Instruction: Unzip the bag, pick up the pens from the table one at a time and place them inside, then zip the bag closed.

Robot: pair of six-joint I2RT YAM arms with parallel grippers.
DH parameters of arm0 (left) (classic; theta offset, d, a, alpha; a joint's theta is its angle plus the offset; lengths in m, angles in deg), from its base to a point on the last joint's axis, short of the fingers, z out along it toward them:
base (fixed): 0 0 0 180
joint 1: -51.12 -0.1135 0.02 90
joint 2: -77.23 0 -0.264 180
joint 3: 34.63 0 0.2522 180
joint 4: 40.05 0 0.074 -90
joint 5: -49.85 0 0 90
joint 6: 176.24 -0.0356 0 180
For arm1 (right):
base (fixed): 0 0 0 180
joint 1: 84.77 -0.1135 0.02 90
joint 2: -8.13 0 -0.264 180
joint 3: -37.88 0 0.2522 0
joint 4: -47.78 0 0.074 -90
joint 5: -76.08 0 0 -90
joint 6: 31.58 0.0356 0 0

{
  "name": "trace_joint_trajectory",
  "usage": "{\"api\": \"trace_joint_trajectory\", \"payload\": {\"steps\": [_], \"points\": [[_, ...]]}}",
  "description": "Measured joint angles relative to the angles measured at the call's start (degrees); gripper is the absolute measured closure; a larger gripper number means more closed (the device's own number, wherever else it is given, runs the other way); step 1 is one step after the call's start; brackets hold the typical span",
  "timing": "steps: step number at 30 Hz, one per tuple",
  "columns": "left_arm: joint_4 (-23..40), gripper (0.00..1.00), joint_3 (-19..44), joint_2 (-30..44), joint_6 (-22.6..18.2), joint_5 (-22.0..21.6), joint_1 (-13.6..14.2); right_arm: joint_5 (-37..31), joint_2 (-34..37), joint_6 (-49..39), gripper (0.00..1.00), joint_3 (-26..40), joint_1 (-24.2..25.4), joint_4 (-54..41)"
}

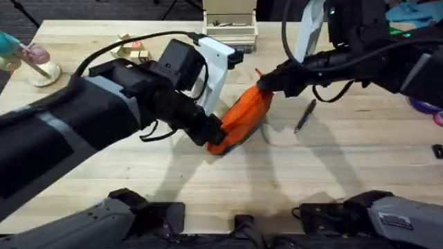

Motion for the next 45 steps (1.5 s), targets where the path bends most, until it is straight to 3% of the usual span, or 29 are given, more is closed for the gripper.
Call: {"api": "trace_joint_trajectory", "payload": {"steps": [14, 33, 45], "points": [[0.5, 0.958, 0.1, 0.0, 0.0, -0.1, 0.0, 0.2, -3.9, 0.2, 0.970, 0.0, -1.7, -0.8], [4.2, 0.959, -0.2, 0.0, 0.0, -1.6, 0.0, -2.1, -5.7, 0.2, 0.969, 1.8, -18.1, 1.2], [4.3, 0.959, -0.6, 0.0, 0.0, -1.7, 0.1, -2.5, -5.7, 0.2, 0.969, 2.2, -20.6, 1.1]]}}
